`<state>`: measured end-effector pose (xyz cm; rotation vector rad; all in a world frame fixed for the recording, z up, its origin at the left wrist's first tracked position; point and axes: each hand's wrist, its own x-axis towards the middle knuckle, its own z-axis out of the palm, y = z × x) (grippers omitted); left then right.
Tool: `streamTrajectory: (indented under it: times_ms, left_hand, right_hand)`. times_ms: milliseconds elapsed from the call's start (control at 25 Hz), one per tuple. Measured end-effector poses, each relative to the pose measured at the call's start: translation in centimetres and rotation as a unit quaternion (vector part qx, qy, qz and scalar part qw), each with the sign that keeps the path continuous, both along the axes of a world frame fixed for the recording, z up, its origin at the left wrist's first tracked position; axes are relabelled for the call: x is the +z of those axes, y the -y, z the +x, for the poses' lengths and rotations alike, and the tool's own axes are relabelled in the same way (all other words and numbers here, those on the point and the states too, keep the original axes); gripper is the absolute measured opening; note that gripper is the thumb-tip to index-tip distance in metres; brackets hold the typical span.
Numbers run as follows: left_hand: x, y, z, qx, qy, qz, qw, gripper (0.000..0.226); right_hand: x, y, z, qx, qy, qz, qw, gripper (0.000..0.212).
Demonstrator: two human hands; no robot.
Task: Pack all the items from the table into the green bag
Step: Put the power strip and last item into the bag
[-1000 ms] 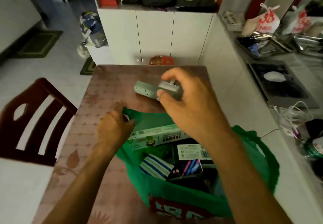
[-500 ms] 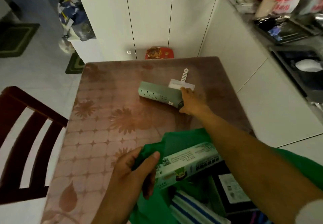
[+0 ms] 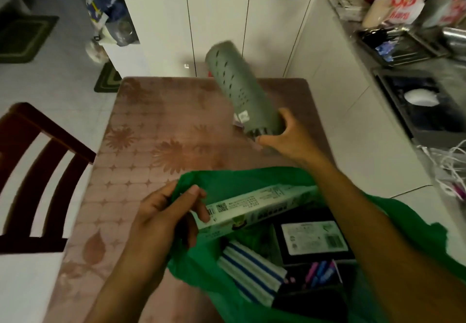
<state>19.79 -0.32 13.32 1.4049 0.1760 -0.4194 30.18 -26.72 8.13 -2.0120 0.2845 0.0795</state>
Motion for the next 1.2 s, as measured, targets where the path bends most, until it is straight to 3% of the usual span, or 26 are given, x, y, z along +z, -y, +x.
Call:
streamTrajectory:
  times_ms: [80,160,320,440,520,560,720,840,920,1000,1040,1120,1200]
  left_hand:
    - [1.5,0.0,-1.2,0.032,0.026,-0.014,0.999,0.020]
    - [3.5,0.4,-2.7,0.044,0.057,-0.032,0.997,0.022]
    - [6.3,2.3,-5.7,0.012,0.091,-0.066,0.994,0.032]
    - [6.2,3.1,-6.5,0.013,0.100,-0.058,0.993,0.035]
    - [6.1,3.0,-6.8,0.022,0.097,-0.054,0.994,0.040]
    - [6.1,3.1,-6.8,0.015,0.097,-0.050,0.994,0.042]
    - [6.3,3.8,-7.5,-0.056,0.110,-0.034,0.992,0.047]
    - [6.2,3.2,-7.7,-0.090,0.122,-0.050,0.987,0.050]
    - [6.0,2.5,-7.4,-0.094,0.118,-0.052,0.987,0.048]
    - [5.5,2.2,-6.9,-0.074,0.105,-0.050,0.990,0.042]
    - [5.3,2.2,-6.4,-0.061,0.094,-0.053,0.992,0.037]
    - [5.0,2.6,-4.8,-0.041,0.050,-0.052,0.997,0.033]
    - [4.3,2.9,-2.9,-0.029,0.007,-0.045,0.999,0.032]
  right_hand:
    - [4.3,1.3,-5.2,-0.012,0.047,0.157,0.986,0.076]
    - [6.5,3.4,-10.6,0.070,0.050,0.198,0.976,0.091]
    - [7.0,10.0,-16.7,0.275,-0.101,0.128,0.948,0.109]
    - [6.6,13.2,-17.1,0.416,-0.268,-0.019,0.869,0.104]
    - [5.9,12.9,-16.7,0.448,-0.338,-0.153,0.813,0.100]
    - [5.3,12.3,-16.4,0.452,-0.350,-0.169,0.803,0.099]
    - [2.7,7.8,-15.7,0.440,-0.275,-0.138,0.844,0.091]
    - [1.6,4.0,-17.8,0.393,-0.031,-0.243,0.886,0.070]
    - [0.9,2.5,-20.1,0.403,0.054,-0.323,0.854,0.064]
    - [0.9,2.2,-20.6,0.432,0.028,-0.392,0.812,0.065]
    - [1.5,2.3,-19.7,0.431,0.014,-0.395,0.811,0.063]
    - [3.7,2.1,-16.0,0.373,-0.006,-0.262,0.890,0.047]
    - [5.1,2.0,-10.6,0.216,0.036,-0.108,0.970,0.026]
